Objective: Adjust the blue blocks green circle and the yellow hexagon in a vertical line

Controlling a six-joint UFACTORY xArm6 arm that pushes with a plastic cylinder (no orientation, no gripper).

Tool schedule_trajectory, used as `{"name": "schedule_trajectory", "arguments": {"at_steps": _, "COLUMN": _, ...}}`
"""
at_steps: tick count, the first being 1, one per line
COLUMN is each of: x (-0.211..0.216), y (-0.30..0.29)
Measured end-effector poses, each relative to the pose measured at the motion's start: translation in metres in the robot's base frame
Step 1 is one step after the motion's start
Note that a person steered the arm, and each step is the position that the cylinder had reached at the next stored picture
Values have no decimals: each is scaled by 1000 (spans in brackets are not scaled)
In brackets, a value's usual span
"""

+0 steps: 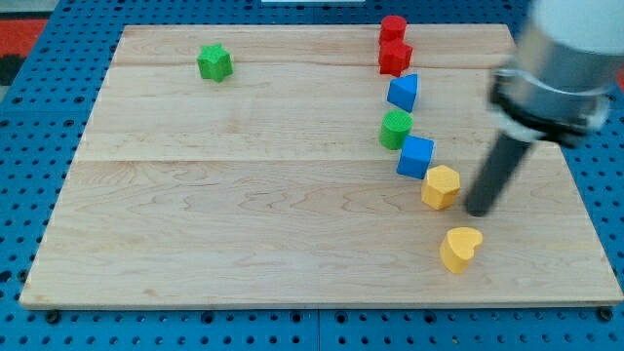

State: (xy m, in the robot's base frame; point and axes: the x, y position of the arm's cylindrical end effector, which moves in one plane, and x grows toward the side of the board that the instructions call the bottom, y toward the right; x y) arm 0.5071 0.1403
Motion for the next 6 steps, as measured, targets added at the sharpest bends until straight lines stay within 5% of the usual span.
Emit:
{"name": "schedule_trajectory", "arguments": {"at_steps": 2, "x": 12, "y": -128}}
{"name": "schedule_trajectory", "arguments": {"at_steps": 3, "x": -43, "y": -140}}
{"name": "schedule_trajectory", "arguments": {"at_steps": 4, "x": -46, "y": -80}}
{"name": "schedule_trajectory", "arguments": {"at_steps": 6, "x": -24, "y": -63}}
